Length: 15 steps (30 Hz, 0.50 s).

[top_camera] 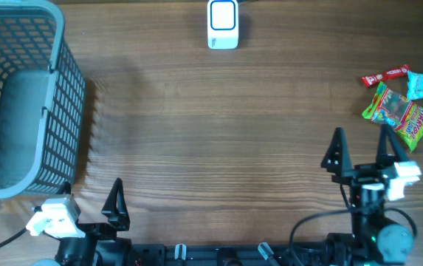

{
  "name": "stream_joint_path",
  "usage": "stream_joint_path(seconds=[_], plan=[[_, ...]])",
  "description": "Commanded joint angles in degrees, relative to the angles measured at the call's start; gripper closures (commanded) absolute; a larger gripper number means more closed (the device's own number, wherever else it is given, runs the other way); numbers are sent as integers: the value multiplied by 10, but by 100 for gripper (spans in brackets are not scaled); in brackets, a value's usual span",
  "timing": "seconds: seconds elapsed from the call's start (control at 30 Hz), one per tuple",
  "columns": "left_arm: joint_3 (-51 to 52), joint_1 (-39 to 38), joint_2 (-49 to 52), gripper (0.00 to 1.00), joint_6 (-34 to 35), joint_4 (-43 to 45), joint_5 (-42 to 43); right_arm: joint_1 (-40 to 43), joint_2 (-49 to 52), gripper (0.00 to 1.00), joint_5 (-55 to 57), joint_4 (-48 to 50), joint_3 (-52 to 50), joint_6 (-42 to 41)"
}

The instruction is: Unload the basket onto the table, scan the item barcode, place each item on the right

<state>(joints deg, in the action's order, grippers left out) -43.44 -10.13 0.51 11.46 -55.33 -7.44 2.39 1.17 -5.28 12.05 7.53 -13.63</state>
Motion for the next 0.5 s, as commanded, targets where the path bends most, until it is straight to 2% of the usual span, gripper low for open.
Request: stream_joint_path(seconds=[0.0, 0.13, 0.27, 0.47], plan=[[1, -4, -1, 0, -5, 1, 5, -3, -10, 0, 18, 17, -56, 21], [1, -4, -2, 0, -5, 1, 5, -3, -10, 0, 31, -11, -72, 50], [1, -4, -2, 0, -5, 1, 5, -3, -10, 0, 53, -118, -72, 61], [1, -4, -1, 0, -5, 1, 5, -16, -9, 1, 50, -117, -72, 58]])
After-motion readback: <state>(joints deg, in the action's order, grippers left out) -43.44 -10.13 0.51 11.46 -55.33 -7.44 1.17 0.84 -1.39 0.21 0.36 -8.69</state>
